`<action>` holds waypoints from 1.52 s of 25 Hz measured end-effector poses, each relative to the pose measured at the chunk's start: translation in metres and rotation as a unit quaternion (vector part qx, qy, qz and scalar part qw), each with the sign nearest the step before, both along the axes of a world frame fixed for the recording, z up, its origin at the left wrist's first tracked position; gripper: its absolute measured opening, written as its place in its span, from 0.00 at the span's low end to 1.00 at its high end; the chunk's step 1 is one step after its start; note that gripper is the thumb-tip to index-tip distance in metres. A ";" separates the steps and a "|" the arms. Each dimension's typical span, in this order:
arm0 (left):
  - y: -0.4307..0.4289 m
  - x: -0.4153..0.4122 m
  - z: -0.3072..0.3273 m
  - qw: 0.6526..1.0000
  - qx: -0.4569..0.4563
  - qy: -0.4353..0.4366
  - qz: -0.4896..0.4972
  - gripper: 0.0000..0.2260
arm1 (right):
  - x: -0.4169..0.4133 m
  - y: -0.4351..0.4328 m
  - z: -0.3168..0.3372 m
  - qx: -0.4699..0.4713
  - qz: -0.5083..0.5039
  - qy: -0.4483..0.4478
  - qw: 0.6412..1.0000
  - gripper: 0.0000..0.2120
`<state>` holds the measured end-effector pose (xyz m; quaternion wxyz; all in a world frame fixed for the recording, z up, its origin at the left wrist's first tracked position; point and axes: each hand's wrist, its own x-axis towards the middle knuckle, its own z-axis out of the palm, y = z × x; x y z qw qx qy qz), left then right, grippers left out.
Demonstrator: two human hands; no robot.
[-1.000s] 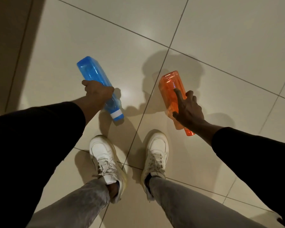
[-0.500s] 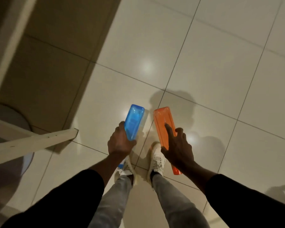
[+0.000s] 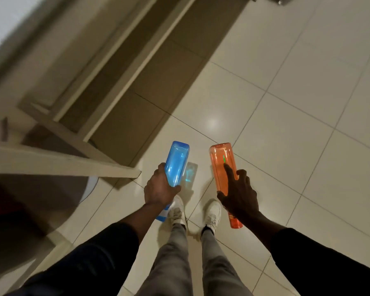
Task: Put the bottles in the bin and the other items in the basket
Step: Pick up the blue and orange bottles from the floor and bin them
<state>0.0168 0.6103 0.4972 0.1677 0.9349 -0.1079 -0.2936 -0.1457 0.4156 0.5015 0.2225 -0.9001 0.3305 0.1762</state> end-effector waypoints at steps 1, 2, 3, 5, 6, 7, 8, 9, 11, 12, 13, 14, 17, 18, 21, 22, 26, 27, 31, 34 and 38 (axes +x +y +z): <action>0.008 -0.003 0.016 1.000 -0.002 -0.006 0.006 0.36 | 0.004 0.004 0.016 -0.004 0.009 -0.005 1.000 0.47; 0.017 -0.007 0.030 1.000 0.002 -0.013 0.010 0.36 | 0.007 0.008 0.030 -0.003 0.016 -0.015 1.000 0.47; 0.025 -0.012 0.044 1.000 0.005 -0.023 0.010 0.36 | 0.008 0.012 0.043 -0.007 0.025 -0.032 0.999 0.47; 0.044 -0.025 0.064 0.999 0.010 -0.041 0.023 0.36 | 0.012 0.022 0.063 -0.022 0.062 -0.061 0.996 0.47; 0.053 -0.031 0.070 0.998 0.009 -0.047 0.037 0.36 | 0.016 0.026 0.070 -0.033 0.088 -0.073 0.993 0.47; 0.062 -0.040 0.073 0.997 0.008 -0.049 0.058 0.35 | 0.020 0.031 0.077 -0.030 0.103 -0.070 0.992 0.47; 0.073 -0.049 0.078 0.995 0.003 -0.054 0.087 0.35 | 0.025 0.038 0.086 -0.023 0.113 -0.063 0.991 0.47; 0.083 -0.058 0.081 0.991 0.003 -0.058 0.122 0.34 | 0.032 0.043 0.093 -0.023 0.133 -0.052 0.990 0.46; 0.104 -0.076 0.082 0.983 0.010 -0.048 0.176 0.35 | 0.042 0.052 0.102 -0.023 0.181 -0.054 0.982 0.45; 0.115 -0.086 0.082 0.978 0.013 -0.050 0.200 0.35 | 0.047 0.057 0.105 -0.024 0.211 -0.062 0.975 0.44; 0.126 -0.095 0.082 0.973 0.016 -0.053 0.224 0.36 | 0.050 0.065 0.107 -0.026 0.240 -0.070 0.968 0.44; 0.137 -0.104 0.082 0.967 0.016 -0.053 0.250 0.36 | 0.054 0.073 0.109 -0.025 0.267 -0.075 0.960 0.44; 0.169 -0.125 0.084 0.943 0.018 -0.065 0.325 0.35 | 0.065 0.101 0.110 -0.028 0.326 -0.077 0.942 0.45; 0.180 -0.133 0.086 0.936 0.019 -0.068 0.346 0.36 | 0.067 0.111 0.110 -0.029 0.343 -0.078 0.936 0.45; 0.217 -0.158 0.090 0.916 0.018 -0.067 0.396 0.36 | 0.068 0.147 0.113 -0.022 0.388 -0.079 0.918 0.44; 0.230 -0.167 0.092 0.909 0.015 -0.064 0.411 0.37 | 0.068 0.161 0.115 -0.025 0.402 -0.082 0.912 0.44; 0.281 -0.192 0.096 0.894 0.025 -0.056 0.445 0.38 | 0.064 0.219 0.117 -0.028 0.436 -0.089 0.895 0.43; 0.295 -0.197 0.097 0.890 0.023 -0.057 0.451 0.38 | 0.063 0.235 0.117 -0.029 0.447 -0.089 0.890 0.43; 0.357 -0.214 0.102 0.874 0.006 -0.064 0.482 0.39 | 0.058 0.303 0.121 -0.026 0.474 -0.096 0.875 0.44; 0.397 -0.220 0.104 0.868 0.012 -0.063 0.492 0.39 | 0.057 0.348 0.123 -0.019 0.483 -0.118 0.868 0.44; 0.446 -0.226 0.106 0.852 0.014 -0.068 0.519 0.40 | 0.058 0.403 0.127 -0.017 0.501 -0.126 0.856 0.45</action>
